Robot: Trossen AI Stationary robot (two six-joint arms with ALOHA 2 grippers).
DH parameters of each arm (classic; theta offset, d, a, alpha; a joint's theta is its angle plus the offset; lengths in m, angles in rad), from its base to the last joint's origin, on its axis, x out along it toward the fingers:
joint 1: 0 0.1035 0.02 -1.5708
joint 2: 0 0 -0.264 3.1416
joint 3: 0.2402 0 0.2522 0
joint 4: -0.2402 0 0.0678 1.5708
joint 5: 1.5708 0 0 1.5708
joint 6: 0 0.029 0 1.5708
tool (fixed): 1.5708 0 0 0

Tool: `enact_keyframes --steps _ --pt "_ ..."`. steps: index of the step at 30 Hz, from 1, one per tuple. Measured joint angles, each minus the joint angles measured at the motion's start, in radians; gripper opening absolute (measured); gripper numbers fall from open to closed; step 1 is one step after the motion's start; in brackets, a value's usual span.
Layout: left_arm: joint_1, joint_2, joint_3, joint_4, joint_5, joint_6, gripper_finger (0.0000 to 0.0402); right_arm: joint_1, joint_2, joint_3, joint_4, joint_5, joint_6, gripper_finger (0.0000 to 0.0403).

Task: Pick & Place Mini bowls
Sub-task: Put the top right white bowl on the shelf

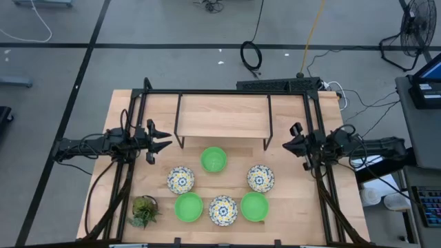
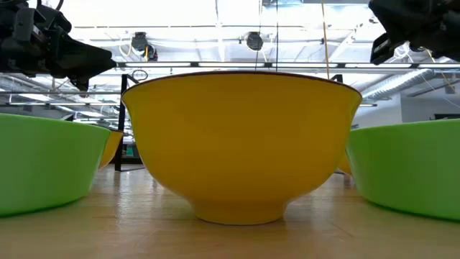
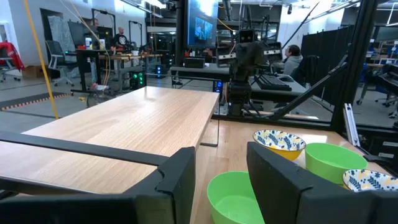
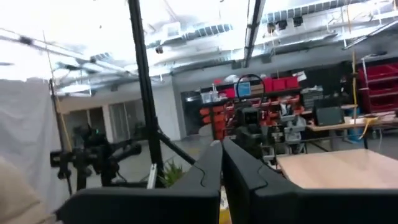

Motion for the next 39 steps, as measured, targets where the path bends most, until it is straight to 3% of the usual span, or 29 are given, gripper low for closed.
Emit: enact_keyframes --steps 4,7,10,14,17,21,24,30,39 --pt "0.0 0.0 0.0 0.0 0.0 0.0 0.0147 0.032 0.066 0.041 0.053 0.086 0.087 0.0024" --pt "0.0 0.0 0.0 0.0 0.0 0.0 0.0147 0.101 0.162 0.116 -0.054 0.084 0.028 0.005" --pt "0.0 0.0 0.0 0.0 0.0 0.0 0.0147 0.183 0.294 0.268 -0.16 0.168 -0.02 0.009" --pt "0.0 0.0 0.0 -0.001 -0.001 0.0 0.0147 0.258 0.492 0.545 -0.532 0.301 -0.028 0.0159" --pt "0.0 0.0 0.0 0.0 0.0 0.0 0.0147 0.281 0.642 0.807 -0.858 0.388 0.075 0.02" --pt "0.0 0.0 0.0 -0.001 -0.001 0.0 0.0147 0.283 0.867 1.103 -1.296 0.392 0.341 0.0224" --pt "0.0 0.0 0.0 -0.001 -0.001 0.0 0.0147 0.279 1.015 1.244 -1.55 0.337 0.503 0.0221" --pt "0.0 0.0 0.0 -0.001 -0.001 0.0 0.0147 0.28 1.212 1.267 -1.713 0.144 0.615 0.0205" --pt "0.0 0.0 0.0 -0.001 -0.001 0.0 0.0147 0.271 1.295 1.102 -1.589 0.137 0.639 0.0205"
